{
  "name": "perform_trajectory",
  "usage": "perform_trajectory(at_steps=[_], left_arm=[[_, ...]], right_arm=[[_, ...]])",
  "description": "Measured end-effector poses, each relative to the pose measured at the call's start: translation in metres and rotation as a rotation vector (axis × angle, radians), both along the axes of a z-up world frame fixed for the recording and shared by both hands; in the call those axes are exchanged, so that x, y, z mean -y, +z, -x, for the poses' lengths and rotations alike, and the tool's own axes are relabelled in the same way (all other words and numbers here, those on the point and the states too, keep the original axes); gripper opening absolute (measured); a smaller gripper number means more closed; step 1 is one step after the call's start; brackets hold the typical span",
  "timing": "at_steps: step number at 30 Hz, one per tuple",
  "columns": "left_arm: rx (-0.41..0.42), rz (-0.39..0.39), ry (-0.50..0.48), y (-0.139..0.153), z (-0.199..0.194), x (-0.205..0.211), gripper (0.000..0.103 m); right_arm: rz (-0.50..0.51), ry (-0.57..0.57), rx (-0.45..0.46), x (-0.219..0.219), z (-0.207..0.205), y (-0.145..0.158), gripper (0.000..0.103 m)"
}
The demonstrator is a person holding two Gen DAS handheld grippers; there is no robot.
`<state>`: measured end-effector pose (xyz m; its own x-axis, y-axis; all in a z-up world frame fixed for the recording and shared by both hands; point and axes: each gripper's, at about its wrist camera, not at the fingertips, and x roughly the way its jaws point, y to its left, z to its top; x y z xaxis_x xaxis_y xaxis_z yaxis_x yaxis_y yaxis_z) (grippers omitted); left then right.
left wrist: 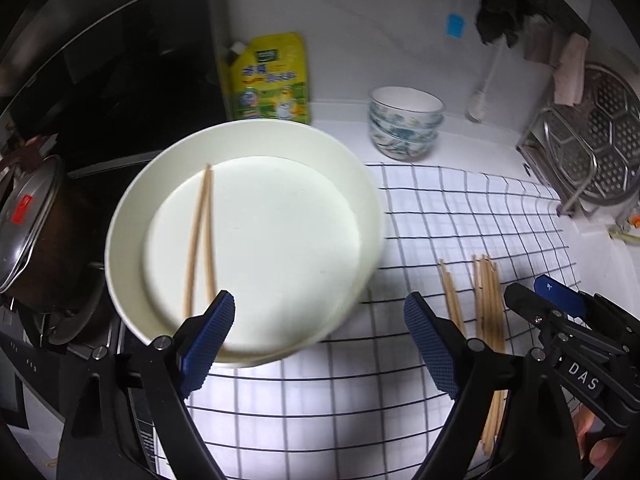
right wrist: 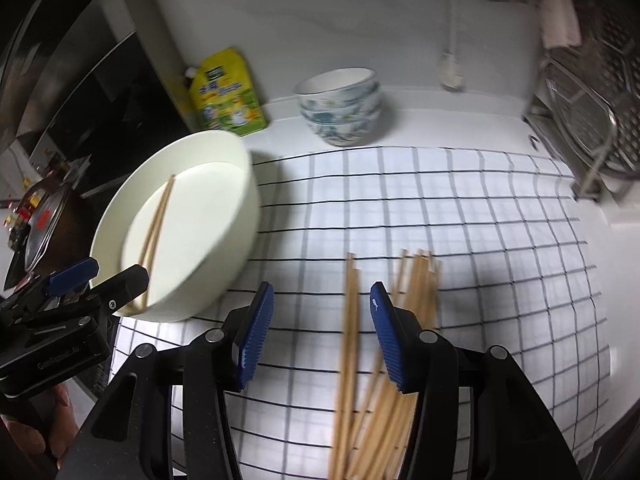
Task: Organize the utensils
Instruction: 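Move both grippers back over the remaining chopsticks on the mat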
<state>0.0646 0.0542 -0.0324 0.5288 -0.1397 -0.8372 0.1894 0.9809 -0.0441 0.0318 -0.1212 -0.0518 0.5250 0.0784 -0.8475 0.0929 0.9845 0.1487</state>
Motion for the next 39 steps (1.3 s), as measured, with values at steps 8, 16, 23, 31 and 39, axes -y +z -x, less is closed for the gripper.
perform_trajectory(at_steps=[8, 16, 23, 31, 39], left_arm=[[-0.018, -0.01, -0.07, -0.007, 0.004, 0.04, 0.085], [-0.028, -0.016, -0.114, -0.013, 0.013, 0.067, 0.085], [-0.053, -0.024, -0.13, -0.022, 0.019, 0.08, 0.085], [-0.062, -0.046, -0.141, -0.033, 0.026, 0.091, 0.085], [-0.088, -0.077, -0.148, -0.052, 0.033, 0.099, 0.085]], right_arm=[[-0.014, -0.092, -0.022, 0.043, 0.023, -0.007, 0.05], [-0.018, -0.14, -0.036, 0.071, 0.041, -0.013, 0.05], [-0.02, -0.154, -0.055, 0.082, 0.05, -0.02, 0.05], [-0.037, -0.17, -0.074, 0.097, 0.06, -0.033, 0.05], [-0.065, -0.178, -0.129, 0.107, 0.069, -0.058, 0.05]])
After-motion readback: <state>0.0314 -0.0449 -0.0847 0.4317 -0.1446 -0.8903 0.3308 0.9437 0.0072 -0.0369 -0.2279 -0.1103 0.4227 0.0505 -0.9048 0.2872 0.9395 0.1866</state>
